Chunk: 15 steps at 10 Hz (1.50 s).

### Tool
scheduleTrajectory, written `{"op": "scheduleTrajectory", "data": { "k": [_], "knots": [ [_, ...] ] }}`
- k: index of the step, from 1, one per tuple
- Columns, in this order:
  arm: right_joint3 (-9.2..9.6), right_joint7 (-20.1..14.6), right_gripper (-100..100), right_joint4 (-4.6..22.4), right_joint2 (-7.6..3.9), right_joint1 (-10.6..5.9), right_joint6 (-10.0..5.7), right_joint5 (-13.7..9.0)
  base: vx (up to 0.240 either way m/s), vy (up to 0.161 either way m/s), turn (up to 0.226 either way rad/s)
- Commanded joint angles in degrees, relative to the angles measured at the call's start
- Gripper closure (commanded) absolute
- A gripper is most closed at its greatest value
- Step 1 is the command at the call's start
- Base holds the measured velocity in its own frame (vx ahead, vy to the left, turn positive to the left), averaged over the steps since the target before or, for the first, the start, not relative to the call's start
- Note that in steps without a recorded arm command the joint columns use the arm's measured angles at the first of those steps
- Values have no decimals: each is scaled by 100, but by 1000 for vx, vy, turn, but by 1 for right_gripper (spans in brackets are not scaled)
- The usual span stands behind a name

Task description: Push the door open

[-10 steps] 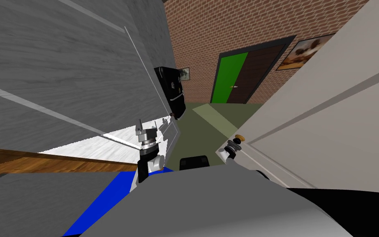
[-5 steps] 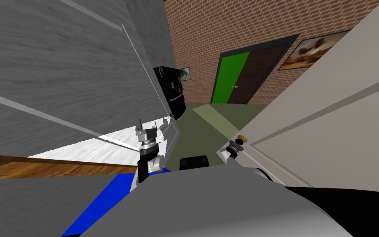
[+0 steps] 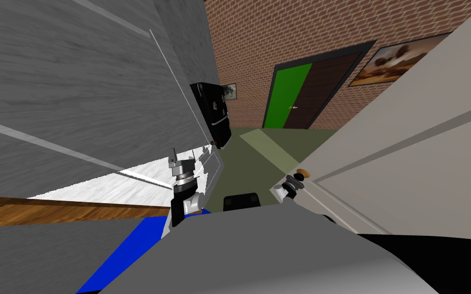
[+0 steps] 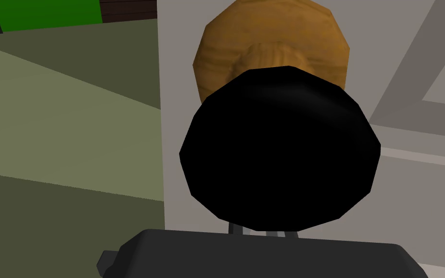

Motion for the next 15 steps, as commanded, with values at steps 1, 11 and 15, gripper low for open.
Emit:
{"op": "scheduleTrajectory", "data": {
  "k": [1,11,15],
  "knots": [
    [-218,-153,100,94,-146,-103,-136,117,54,-23,30],
    [-554,-245,100,105,-138,-75,-100,269,25,-17,8],
    [-1036,-378,100,121,-126,-33,-49,488,65,-39,31]
  ]
}}
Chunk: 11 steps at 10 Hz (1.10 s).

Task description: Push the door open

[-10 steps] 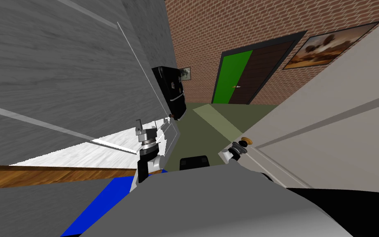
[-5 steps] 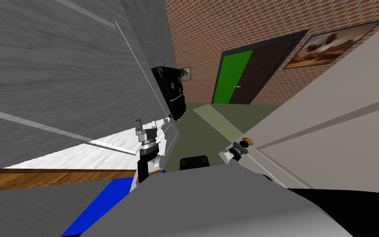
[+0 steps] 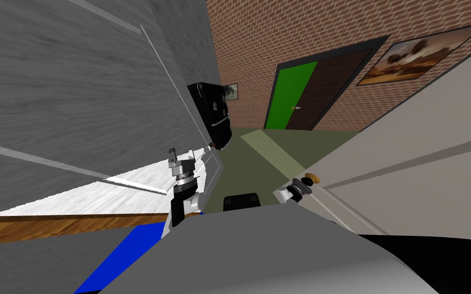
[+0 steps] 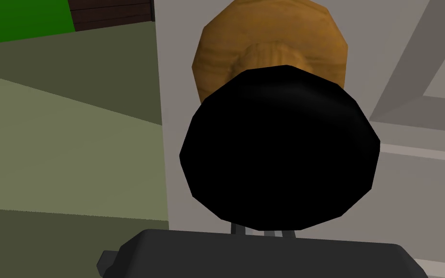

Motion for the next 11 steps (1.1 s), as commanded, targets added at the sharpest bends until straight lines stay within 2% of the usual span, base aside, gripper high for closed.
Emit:
{"op": "scheduleTrajectory", "data": {
  "k": [1,2,3,4,6,8,9,11],
  "knots": [
    [-217,-110,100,74,-153,-102,-136,106,58,-46,16],
    [-217,-110,100,138,-153,-102,-136,106,45,-35,19],
    [-217,-110,100,74,-153,-102,-136,106,17,-12,-6],
    [-360,-149,100,79,-150,-90,-121,171,28,-8,20],
    [-360,-149,100,79,-150,-90,-121,171,25,-12,5],
    [-646,-228,100,88,-143,-65,-91,301,50,-25,29],
    [-646,-228,100,88,-143,-65,-91,301,53,-39,8],
    [-893,-296,100,97,-137,-44,-65,413,62,-44,23]
  ]
}}
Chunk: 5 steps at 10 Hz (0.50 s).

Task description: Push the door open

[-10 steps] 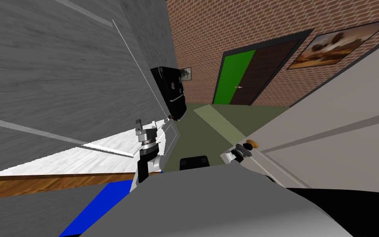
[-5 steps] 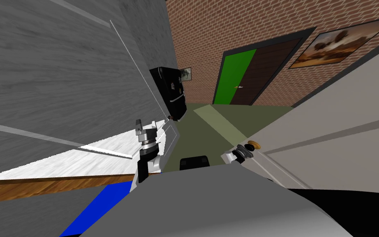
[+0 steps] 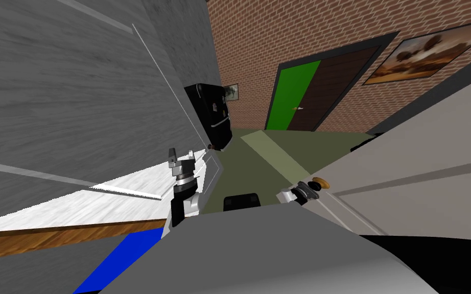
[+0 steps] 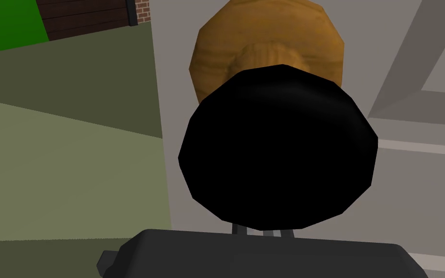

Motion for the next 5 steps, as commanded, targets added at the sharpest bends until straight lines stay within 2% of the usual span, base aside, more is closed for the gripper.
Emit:
{"op": "scheduleTrajectory", "data": {
  "k": [1,4,5],
  "knots": [
    [-76,-97,100,95,-168,-93,-152,73,52,-32,1],
    [-76,-97,100,95,-168,-93,-152,73,4,-5,-1],
    [-303,-160,100,102,-163,-74,-128,176,50,-9,34]
  ]
}}
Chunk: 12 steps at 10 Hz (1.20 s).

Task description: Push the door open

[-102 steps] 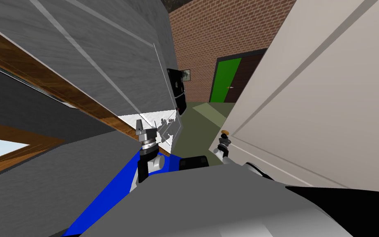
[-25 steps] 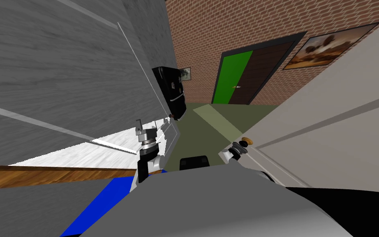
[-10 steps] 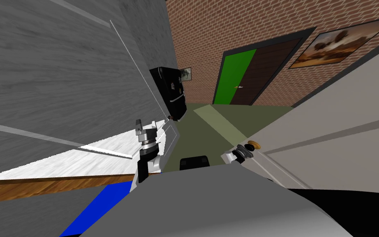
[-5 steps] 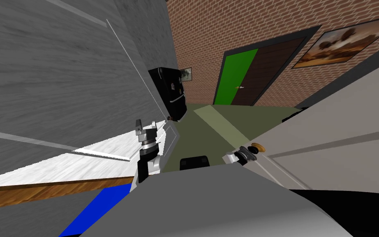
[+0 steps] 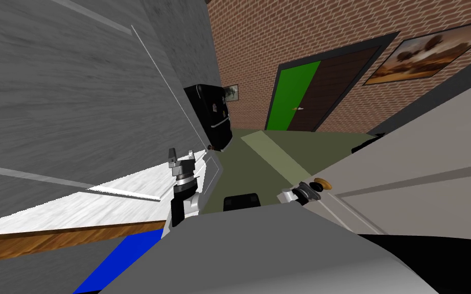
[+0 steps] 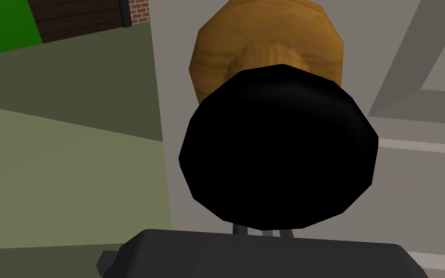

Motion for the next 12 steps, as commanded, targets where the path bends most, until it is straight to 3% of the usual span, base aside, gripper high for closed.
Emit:
{"op": "scheduleTrajectory", "data": {
  "k": [1,3,6,7,9,12],
  "knots": [
    [-211,-88,100,-100,-88,25,-96,120,85,-43,41],
    [-211,-88,100,-100,-88,25,-96,120,41,-34,-13],
    [-610,-198,100,-87,-79,59,-54,301,64,-33,28],
    [-568,-73,100,-123,76,106,96,220,34,-25,-6],
    [-702,-61,100,-102,40,157,53,123,103,-138,-26],
    [-702,-61,100,-102,40,157,53,123,35,-57,-8]
  ]
}}
